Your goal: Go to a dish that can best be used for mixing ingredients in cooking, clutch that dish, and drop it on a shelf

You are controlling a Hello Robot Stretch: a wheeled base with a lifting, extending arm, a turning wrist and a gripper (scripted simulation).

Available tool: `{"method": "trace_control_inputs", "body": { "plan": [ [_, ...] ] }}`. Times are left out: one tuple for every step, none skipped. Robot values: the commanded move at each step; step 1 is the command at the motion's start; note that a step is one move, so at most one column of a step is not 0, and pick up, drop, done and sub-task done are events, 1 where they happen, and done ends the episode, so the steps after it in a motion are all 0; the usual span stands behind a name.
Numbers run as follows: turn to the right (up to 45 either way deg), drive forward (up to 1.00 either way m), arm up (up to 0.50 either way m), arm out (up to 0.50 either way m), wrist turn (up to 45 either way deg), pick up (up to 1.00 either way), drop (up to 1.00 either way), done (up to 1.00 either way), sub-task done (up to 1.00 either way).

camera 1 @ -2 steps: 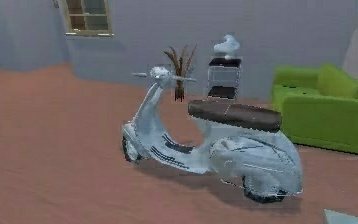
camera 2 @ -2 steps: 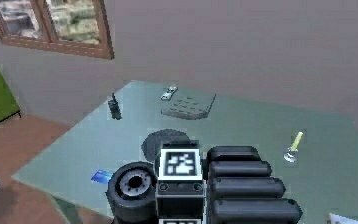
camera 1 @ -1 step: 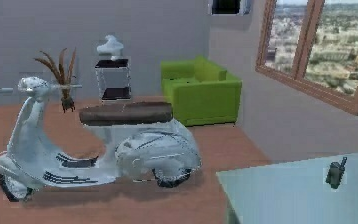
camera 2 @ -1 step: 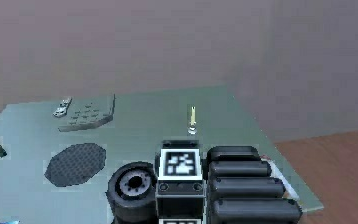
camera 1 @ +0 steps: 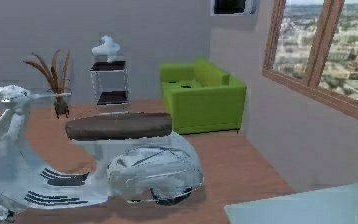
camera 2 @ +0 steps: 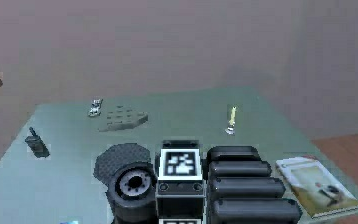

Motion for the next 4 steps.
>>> {"method": "trace_control_inputs", "body": {
  "plan": [
    [-42.0, 0.0, 0.0, 0.0, 0.0, 0.0, 0.0, 0.0, 0.0],
    [-3.0, 0.0, 0.0, 0.0, 0.0, 0.0, 0.0, 0.0, 0.0],
    [0.0, 0.3, 0.0, 0.0, 0.0, 0.0, 0.0, 0.0, 0.0],
    [-33.0, 0.0, 0.0, 0.0, 0.0, 0.0, 0.0, 0.0, 0.0]
  ]
}}
